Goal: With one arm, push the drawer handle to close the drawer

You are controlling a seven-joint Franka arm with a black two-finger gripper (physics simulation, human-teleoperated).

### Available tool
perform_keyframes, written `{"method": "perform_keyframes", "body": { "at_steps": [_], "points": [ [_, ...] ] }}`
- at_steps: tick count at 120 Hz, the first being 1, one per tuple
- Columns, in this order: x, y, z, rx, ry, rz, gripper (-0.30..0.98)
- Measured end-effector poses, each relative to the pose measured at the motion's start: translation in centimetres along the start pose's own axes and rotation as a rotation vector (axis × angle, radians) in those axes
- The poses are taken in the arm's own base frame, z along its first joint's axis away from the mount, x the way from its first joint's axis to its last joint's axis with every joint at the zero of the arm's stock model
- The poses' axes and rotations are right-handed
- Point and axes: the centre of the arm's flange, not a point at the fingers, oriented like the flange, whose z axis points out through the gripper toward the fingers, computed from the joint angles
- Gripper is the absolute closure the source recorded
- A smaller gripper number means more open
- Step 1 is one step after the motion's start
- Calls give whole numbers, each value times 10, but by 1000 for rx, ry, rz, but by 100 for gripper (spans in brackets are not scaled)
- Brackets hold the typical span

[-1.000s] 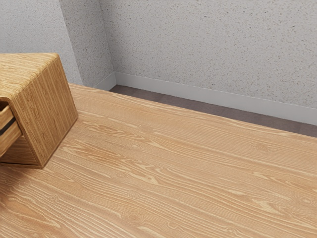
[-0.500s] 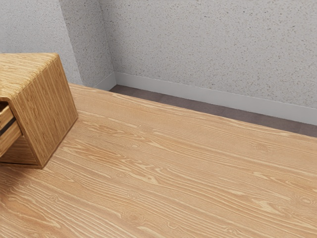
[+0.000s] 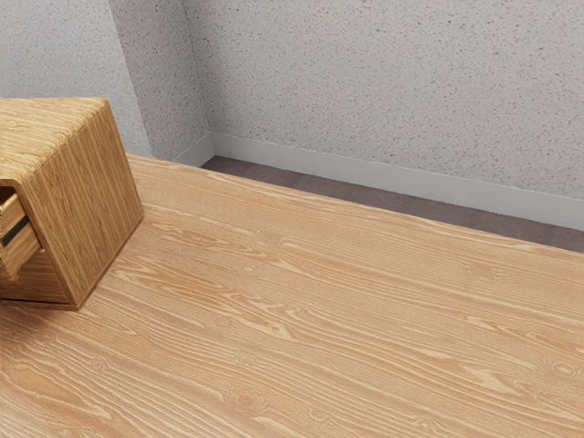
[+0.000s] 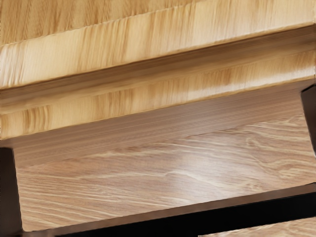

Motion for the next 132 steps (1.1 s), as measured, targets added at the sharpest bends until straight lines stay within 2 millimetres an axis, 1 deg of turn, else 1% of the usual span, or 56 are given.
{"method": "perform_keyframes", "body": {
  "at_steps": [24, 46, 64, 72, 84, 104, 112, 118, 132],
  "points": [
    [16, -6, -7, 7, 13, 0, 78],
    [28, -4, -13, 13, 24, 5, 79],
    [38, -6, -7, 5, 21, 4, 79],
    [43, -7, -8, 7, 29, 4, 78],
    [53, -13, -4, 2, 29, -1, 79],
    [64, -15, -3, 1, 35, 0, 79],
    [69, -17, 2, -5, 32, -2, 79],
    [71, -19, 4, -6, 30, -5, 79],
    [74, -23, 0, -2, 38, -12, 78]
  ]
}}
